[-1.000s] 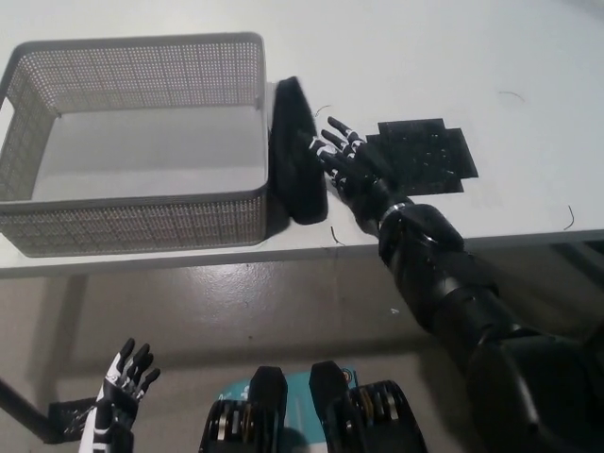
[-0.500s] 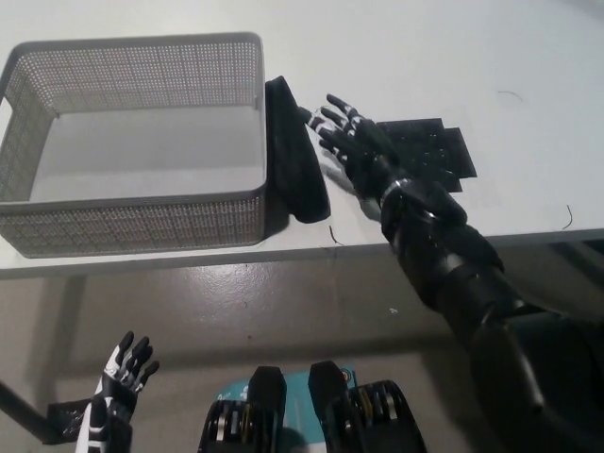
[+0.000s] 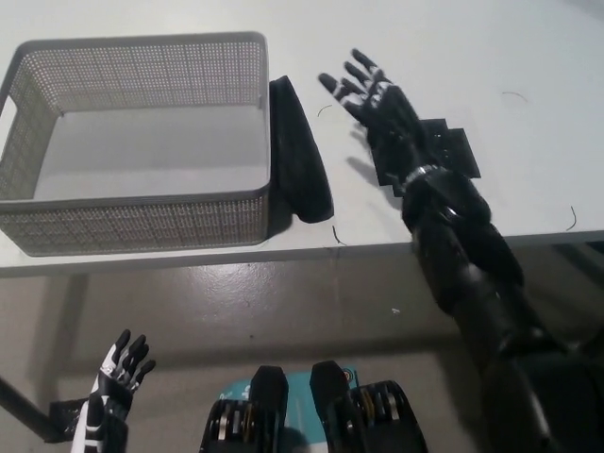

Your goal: Use the right hand to push the pencil case on the right hand side to the container on the left side

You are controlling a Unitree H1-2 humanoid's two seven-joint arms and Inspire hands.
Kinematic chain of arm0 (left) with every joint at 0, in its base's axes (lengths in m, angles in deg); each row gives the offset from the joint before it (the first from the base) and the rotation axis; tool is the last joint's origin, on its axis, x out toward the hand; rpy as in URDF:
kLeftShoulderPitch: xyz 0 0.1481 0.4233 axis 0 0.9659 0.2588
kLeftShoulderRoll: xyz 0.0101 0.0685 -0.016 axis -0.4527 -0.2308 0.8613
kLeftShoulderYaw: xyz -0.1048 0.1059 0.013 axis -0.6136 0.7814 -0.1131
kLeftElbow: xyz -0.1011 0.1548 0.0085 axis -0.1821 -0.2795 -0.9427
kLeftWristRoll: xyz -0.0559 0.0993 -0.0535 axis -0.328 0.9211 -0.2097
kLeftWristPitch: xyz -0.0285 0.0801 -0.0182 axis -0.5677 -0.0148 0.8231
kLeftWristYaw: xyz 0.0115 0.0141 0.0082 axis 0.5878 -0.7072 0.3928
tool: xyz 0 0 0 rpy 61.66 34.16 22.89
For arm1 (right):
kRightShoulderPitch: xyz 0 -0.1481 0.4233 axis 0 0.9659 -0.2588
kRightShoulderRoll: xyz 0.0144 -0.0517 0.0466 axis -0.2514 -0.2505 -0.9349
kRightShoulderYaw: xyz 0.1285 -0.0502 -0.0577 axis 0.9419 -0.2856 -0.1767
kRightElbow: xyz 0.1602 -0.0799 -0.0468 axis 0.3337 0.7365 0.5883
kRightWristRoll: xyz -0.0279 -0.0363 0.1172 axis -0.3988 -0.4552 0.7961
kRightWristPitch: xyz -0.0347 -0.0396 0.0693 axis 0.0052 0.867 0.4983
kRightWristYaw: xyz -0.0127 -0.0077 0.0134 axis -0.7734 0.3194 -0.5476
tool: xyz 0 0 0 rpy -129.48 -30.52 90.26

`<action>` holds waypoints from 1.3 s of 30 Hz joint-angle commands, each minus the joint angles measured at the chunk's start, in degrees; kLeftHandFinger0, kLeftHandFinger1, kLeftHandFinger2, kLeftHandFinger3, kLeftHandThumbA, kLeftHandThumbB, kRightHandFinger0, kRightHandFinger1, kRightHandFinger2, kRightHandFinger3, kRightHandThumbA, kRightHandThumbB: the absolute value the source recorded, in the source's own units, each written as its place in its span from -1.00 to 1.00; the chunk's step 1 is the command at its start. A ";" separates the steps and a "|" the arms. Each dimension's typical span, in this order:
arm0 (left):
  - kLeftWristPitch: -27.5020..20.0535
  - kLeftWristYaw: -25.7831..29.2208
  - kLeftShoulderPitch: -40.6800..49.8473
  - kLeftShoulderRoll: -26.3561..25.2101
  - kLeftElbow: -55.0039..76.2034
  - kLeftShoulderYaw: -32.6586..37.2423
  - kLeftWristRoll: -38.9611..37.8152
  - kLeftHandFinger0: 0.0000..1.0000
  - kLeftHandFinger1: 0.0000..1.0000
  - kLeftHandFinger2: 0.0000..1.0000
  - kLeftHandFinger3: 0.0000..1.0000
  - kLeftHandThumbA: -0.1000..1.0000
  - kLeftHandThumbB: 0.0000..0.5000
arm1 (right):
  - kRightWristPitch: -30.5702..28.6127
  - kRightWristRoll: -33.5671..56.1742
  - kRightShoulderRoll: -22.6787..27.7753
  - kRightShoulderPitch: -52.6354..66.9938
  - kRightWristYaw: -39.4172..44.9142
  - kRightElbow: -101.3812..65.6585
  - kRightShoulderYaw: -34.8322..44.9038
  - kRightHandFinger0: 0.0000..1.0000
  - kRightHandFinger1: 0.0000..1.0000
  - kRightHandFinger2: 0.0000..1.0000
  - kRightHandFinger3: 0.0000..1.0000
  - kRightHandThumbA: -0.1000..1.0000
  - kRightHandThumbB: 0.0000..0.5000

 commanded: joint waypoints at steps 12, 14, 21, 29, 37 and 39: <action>-1.80 -1.90 -0.08 -0.69 1.02 0.24 -1.74 1.00 1.00 1.00 1.00 1.00 0.02 | 11.49 9.98 9.71 41.29 3.74 -83.99 -0.77 1.00 1.00 1.00 1.00 1.00 0.25; -1.80 -1.69 -0.25 -0.84 0.98 0.07 -1.66 1.00 1.00 1.00 1.00 1.00 0.04 | 9.97 10.72 10.28 45.00 4.08 -86.60 -0.81 1.00 1.00 1.00 1.00 1.00 0.27; -1.80 -1.55 -0.83 -1.31 0.57 0.17 -1.85 1.00 1.00 1.00 1.00 1.00 0.05 | 3.97 11.89 11.94 60.34 5.55 -91.68 -0.35 1.00 1.00 1.00 1.00 1.00 0.27; -1.80 -1.28 -1.06 -1.52 0.48 -0.22 -1.88 1.00 1.00 1.00 1.00 1.00 0.08 | 0.03 11.82 11.80 70.94 7.82 -87.87 -3.18 1.00 1.00 1.00 1.00 1.00 0.18; -1.80 -0.63 -2.07 -1.90 -0.11 -0.67 -1.22 1.00 1.00 1.00 1.00 1.00 0.09 | -1.04 7.53 10.52 71.69 7.68 -77.64 -7.35 1.00 1.00 1.00 1.00 1.00 0.17; -1.80 -0.34 -2.35 -2.19 -0.19 -0.97 -0.89 1.00 1.00 1.00 1.00 1.00 0.09 | -0.22 6.86 10.04 70.07 6.96 -75.29 -8.37 1.00 1.00 1.00 1.00 1.00 0.28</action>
